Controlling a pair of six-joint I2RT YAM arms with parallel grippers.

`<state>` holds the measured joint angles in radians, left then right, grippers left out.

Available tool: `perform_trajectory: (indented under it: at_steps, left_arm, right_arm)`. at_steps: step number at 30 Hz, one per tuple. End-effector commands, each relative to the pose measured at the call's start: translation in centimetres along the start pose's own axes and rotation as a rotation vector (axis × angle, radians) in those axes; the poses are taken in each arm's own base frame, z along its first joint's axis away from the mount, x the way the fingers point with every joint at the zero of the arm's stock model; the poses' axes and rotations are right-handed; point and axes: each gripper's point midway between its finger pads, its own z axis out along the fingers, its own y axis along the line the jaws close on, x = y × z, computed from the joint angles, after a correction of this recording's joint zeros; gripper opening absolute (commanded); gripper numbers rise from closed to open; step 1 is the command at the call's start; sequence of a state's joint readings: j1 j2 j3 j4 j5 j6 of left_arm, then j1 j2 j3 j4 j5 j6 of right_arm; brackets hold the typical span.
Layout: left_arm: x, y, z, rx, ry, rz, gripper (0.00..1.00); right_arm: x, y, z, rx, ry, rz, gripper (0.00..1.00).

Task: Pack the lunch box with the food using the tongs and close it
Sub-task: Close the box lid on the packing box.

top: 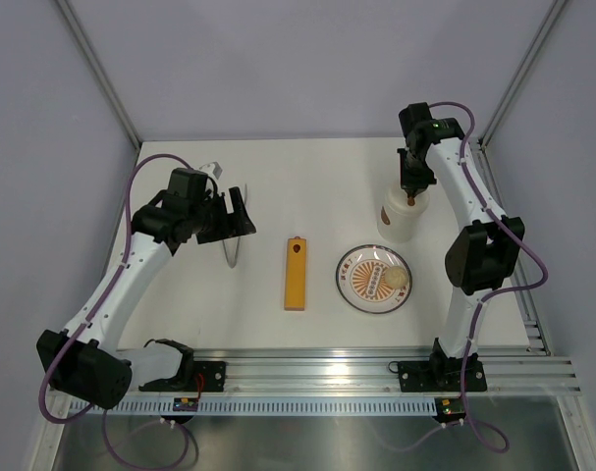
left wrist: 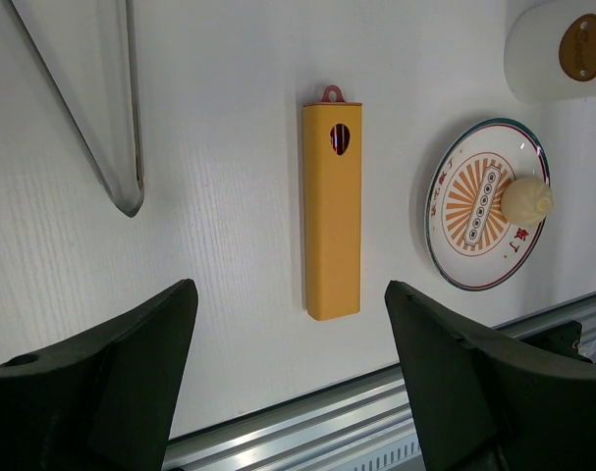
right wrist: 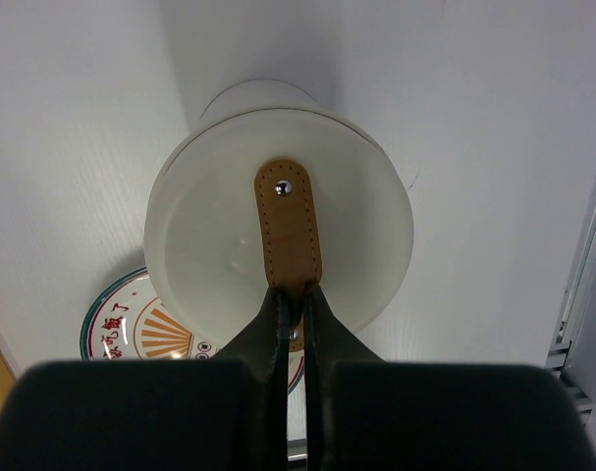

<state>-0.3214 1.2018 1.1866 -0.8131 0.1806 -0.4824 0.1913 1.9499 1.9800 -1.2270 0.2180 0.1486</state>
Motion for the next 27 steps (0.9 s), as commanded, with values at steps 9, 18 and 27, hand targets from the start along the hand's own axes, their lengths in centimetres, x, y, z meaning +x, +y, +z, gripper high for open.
perform_trajectory:
  at_steps: [9,18,27]
  left_arm:
    - [-0.8,-0.6,0.4,0.032,-0.021,0.012,0.81]
    - [-0.6,-0.4,0.4,0.028,-0.016,0.012,0.81]
    - [-0.6,-0.5,0.2,0.035,-0.022,0.012,0.81]
  right_arm:
    - [0.3,0.3,1.0,-0.019,0.007,-0.012,0.0]
    - [0.2,0.4,0.2,-0.031,-0.02,0.017,0.18]
    - [-2.8,0.0,-3.6,-0.054,-0.149,0.048,0.47]
